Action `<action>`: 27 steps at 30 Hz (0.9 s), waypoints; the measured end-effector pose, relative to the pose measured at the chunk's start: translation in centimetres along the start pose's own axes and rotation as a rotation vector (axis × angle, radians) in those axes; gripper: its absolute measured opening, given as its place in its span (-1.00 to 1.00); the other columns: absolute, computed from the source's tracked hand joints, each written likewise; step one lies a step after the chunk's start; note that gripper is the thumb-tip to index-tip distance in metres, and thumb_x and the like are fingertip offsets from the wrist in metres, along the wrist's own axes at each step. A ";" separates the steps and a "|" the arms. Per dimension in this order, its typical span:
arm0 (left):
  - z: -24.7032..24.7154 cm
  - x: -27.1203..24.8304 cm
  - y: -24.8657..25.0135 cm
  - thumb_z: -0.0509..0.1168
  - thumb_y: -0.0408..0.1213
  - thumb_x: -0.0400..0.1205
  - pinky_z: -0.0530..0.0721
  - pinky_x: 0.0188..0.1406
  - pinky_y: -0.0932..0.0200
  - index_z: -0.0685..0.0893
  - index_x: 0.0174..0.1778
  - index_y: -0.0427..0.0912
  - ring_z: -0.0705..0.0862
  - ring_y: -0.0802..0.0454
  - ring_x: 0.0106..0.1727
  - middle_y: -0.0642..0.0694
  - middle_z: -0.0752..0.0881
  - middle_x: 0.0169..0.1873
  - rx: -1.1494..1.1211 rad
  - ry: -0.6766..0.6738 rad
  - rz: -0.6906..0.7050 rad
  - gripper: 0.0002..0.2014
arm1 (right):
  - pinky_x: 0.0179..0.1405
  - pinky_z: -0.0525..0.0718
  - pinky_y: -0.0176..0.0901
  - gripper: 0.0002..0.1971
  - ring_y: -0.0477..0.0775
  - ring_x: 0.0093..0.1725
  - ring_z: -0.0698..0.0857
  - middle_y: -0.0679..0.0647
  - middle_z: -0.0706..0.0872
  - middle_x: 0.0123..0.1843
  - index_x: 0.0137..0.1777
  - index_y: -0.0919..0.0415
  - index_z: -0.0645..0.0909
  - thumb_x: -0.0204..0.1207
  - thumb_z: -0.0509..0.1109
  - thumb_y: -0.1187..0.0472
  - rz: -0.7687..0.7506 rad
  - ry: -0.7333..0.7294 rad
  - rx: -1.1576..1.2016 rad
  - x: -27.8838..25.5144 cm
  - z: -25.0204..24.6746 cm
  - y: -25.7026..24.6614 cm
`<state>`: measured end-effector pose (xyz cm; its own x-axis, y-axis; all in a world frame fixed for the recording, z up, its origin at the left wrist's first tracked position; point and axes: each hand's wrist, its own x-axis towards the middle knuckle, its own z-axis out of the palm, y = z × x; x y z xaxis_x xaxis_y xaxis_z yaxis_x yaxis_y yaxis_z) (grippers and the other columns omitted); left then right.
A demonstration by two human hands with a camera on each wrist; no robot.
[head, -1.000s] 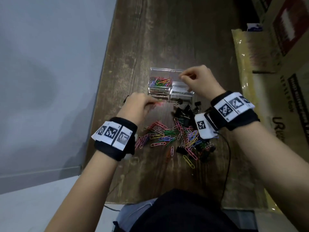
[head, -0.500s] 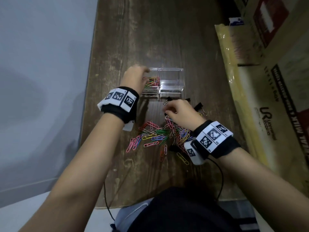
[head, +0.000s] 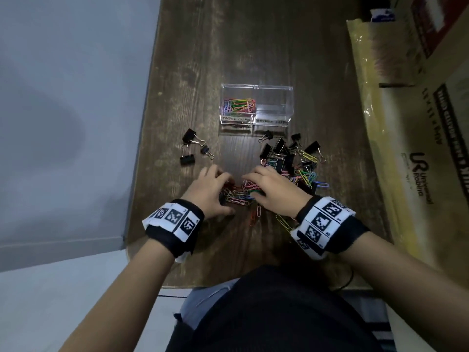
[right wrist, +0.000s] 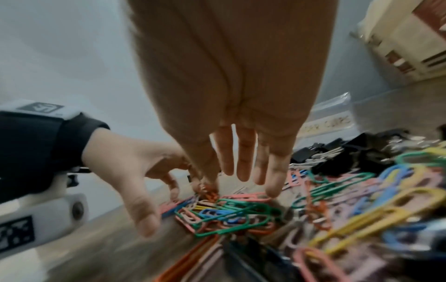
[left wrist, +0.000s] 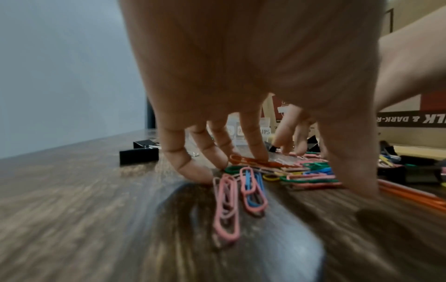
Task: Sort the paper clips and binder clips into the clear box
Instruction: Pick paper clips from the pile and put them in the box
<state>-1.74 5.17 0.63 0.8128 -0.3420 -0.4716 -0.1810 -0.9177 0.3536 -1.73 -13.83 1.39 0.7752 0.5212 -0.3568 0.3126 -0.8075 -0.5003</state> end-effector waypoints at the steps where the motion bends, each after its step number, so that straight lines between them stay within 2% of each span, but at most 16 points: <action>1: 0.2 -0.3 -0.3 0.53 0.06 0.27 0.53 0.30 -0.15 0.40 0.35 0.00 0.32 -0.07 0.33 -0.10 0.37 0.29 -0.001 0.005 -0.016 -0.24 | 0.45 0.41 -0.01 -0.37 0.10 0.45 0.35 0.10 0.43 0.42 0.56 0.19 0.28 0.53 0.38 0.10 0.016 -0.019 -0.021 -0.4 -0.1 0.3; 3: 0.6 -1.0 -0.6 0.55 0.04 0.25 0.53 0.31 -0.19 0.32 0.42 0.06 0.30 -0.09 0.37 -0.11 0.33 0.33 -0.013 0.020 -0.069 -0.16 | 0.47 0.42 0.02 -0.11 0.11 0.48 0.29 0.10 0.34 0.49 0.60 0.21 0.16 0.36 0.53 -0.02 0.038 -0.076 -0.102 -1.0 0.2 0.6; 5: 1.0 -1.5 -0.4 0.56 0.04 0.24 0.52 0.32 -0.18 0.21 0.50 0.08 0.28 -0.12 0.38 -0.13 0.28 0.36 -0.028 0.034 -0.114 -0.06 | 0.46 0.42 0.02 0.00 0.13 0.48 0.28 0.13 0.31 0.49 0.61 0.25 0.10 0.29 0.57 -0.04 0.037 -0.080 -0.190 -1.0 0.8 0.4; 8: 1.6 -1.5 0.6 0.55 -0.05 0.29 0.46 0.35 -0.13 0.21 0.52 -0.01 0.29 -0.19 0.36 -0.18 0.27 0.35 -0.052 0.067 -0.134 -0.08 | 0.42 0.45 0.02 -0.16 0.14 0.44 0.31 0.15 0.36 0.42 0.58 0.26 0.20 0.37 0.53 0.04 0.044 -0.003 -0.157 -0.1 1.7 -0.2; 11: 1.9 -1.0 1.2 0.49 -0.17 0.40 0.41 0.38 -0.09 0.34 0.44 -0.11 0.35 -0.23 0.34 -0.22 0.32 0.32 -0.101 0.108 -0.134 -0.29 | 0.33 0.51 0.06 -0.44 0.14 0.36 0.39 0.15 0.47 0.30 0.48 0.23 0.40 0.50 0.41 0.13 0.068 0.081 -0.075 0.5 1.9 -0.5; 14: 2.0 -0.3 1.2 0.45 -0.25 0.46 0.46 0.32 -0.06 0.47 0.30 -0.20 0.46 -0.23 0.27 -0.25 0.41 0.24 -0.137 0.141 -0.114 -0.49 | 0.34 0.50 0.04 -0.65 0.17 0.33 0.47 0.17 0.57 0.25 0.36 0.28 0.51 0.59 0.29 0.25 0.044 0.123 -0.116 0.9 2.4 -0.7; 17: 1.7 0.3 1.2 0.35 -0.33 0.54 0.50 0.16 -0.02 0.53 0.18 -0.25 0.56 -0.22 0.16 -0.24 0.49 0.16 -0.093 0.163 -0.079 -0.69 | 0.31 0.52 0.04 -0.71 0.19 0.29 0.52 0.19 0.62 0.22 0.30 0.29 0.55 0.61 0.26 0.27 0.027 0.132 -0.127 1.2 2.3 -0.8; 19: 1.3 0.5 1.3 0.29 -0.37 0.57 0.52 0.11 -0.02 0.57 0.17 -0.25 0.59 -0.20 0.14 -0.22 0.53 0.12 -0.092 0.175 -0.075 -0.75 | 0.27 0.53 0.03 -0.74 0.20 0.25 0.57 0.20 0.66 0.18 0.26 0.31 0.59 0.60 0.27 0.27 0.042 0.136 -0.081 1.1 1.8 -0.6; 22: 0.2 0.8 1.0 0.28 -0.38 0.57 0.52 0.12 -0.02 0.65 0.10 -0.24 0.60 -0.14 0.13 -0.18 0.63 0.07 -0.103 0.211 -0.057 -0.80 | 0.19 0.60 0.03 -0.78 0.18 0.13 0.68 0.19 0.76 0.08 0.16 0.28 0.69 0.56 0.36 0.28 0.111 0.240 0.139 0.5 0.7 -0.2; 25: -1.7 1.5 0.8 0.33 -0.41 0.53 0.58 0.06 0.08 0.72 -0.03 -0.25 0.63 -0.01 -0.07 -0.16 0.72 -0.05 -0.240 0.297 -0.018 -0.87 | 0.16 0.63 -0.05 -0.80 0.04 0.02 0.71 0.13 0.81 0.01 0.09 0.23 0.75 0.48 0.45 0.25 0.211 0.359 0.343 -0.5 -0.7 0.5; 27: -3.9 2.5 1.1 0.34 -0.44 0.52 0.64 0.00 0.14 0.73 -0.05 -0.26 0.63 0.07 -0.17 -0.13 0.74 -0.13 -0.394 0.369 -0.026 -0.87 | 0.11 0.58 -0.23 -0.77 -0.08 -0.02 0.65 0.12 0.81 0.02 0.10 0.23 0.75 0.45 0.49 0.23 0.262 0.420 0.406 -1.0 -1.6 1.0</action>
<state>2.21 4.07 2.97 0.9676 -0.1613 -0.1941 0.0055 -0.7554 0.6552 -1.36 -15.60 2.57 0.9726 0.1018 -0.2091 -0.0849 -0.6817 -0.7267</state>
